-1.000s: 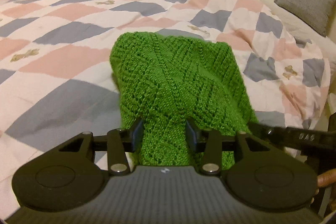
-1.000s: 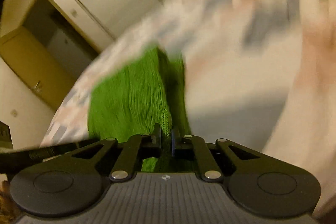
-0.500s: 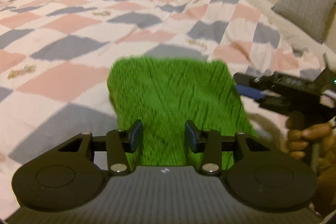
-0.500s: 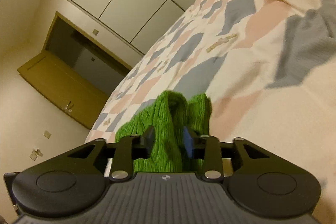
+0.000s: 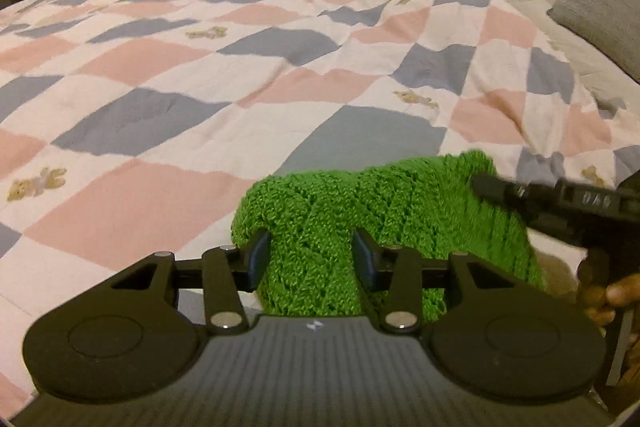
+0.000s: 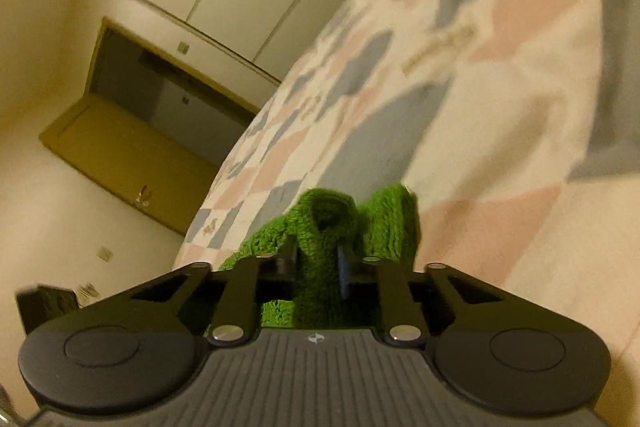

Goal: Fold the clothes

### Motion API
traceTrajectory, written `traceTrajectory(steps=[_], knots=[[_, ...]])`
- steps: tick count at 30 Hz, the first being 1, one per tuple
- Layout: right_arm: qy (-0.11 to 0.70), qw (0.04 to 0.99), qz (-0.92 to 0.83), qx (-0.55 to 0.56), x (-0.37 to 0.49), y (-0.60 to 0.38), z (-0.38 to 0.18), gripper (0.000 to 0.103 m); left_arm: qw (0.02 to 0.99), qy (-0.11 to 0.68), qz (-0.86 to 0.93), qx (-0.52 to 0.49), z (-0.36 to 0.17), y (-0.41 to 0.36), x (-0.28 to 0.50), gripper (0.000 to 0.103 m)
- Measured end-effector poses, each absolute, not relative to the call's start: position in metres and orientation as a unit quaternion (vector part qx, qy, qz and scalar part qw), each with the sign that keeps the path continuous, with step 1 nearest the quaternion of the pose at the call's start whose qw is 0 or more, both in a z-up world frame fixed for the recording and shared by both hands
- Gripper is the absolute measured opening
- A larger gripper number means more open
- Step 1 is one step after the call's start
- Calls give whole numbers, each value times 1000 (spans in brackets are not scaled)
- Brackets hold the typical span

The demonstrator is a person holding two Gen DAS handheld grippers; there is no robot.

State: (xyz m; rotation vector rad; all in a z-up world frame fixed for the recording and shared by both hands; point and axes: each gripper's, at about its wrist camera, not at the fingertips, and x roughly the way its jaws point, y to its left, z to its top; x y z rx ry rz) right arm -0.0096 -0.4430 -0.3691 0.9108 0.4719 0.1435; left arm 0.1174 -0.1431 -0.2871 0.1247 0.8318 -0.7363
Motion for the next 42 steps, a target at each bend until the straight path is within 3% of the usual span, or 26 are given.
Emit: traceTrajectory(steps=[1,8,11,16,17,18,19,21,24,29,35,38,39,42], knots=[[215,878,64,424,-13,-441,-360,7,846,394,-355,54,-285,-143,118,39],[162,929,4,333,-32,-422,-298,6,845,383,-363,82,-289,-173,117,39],[196,929,-53,310,-14,-427,-316,6,850,380,-351,96,-298,-182,118,40],[254,883,-46,391,12,-457,-384,8,859,371,-337,111,-302,-180,110,42],[255,875,-42,409,10,-461,-390,10,859,370,-335,110,-301,-177,108,42],[252,868,-41,426,6,-465,-391,20,860,372,-334,105,-299,-173,105,42],[250,863,-40,438,1,-468,-390,38,860,374,-333,98,-297,-167,102,42],[243,863,-41,440,-13,-470,-381,51,860,377,-333,82,-293,-154,94,42],[236,870,-38,431,-47,-462,-364,58,861,384,-331,50,-288,-126,74,40],[242,845,-11,477,-122,-434,-370,58,858,403,-318,25,-286,-90,35,37],[267,812,-2,519,-171,-400,-387,57,834,435,-338,-28,-292,-69,3,39],[281,821,-1,498,-173,-391,-383,30,833,445,-328,-33,-298,-69,-3,39],[283,827,-4,486,-173,-389,-379,10,836,440,-327,-23,-296,-71,-6,39],[284,847,-18,449,-177,-386,-361,6,847,422,-323,24,-291,-81,-20,39]])
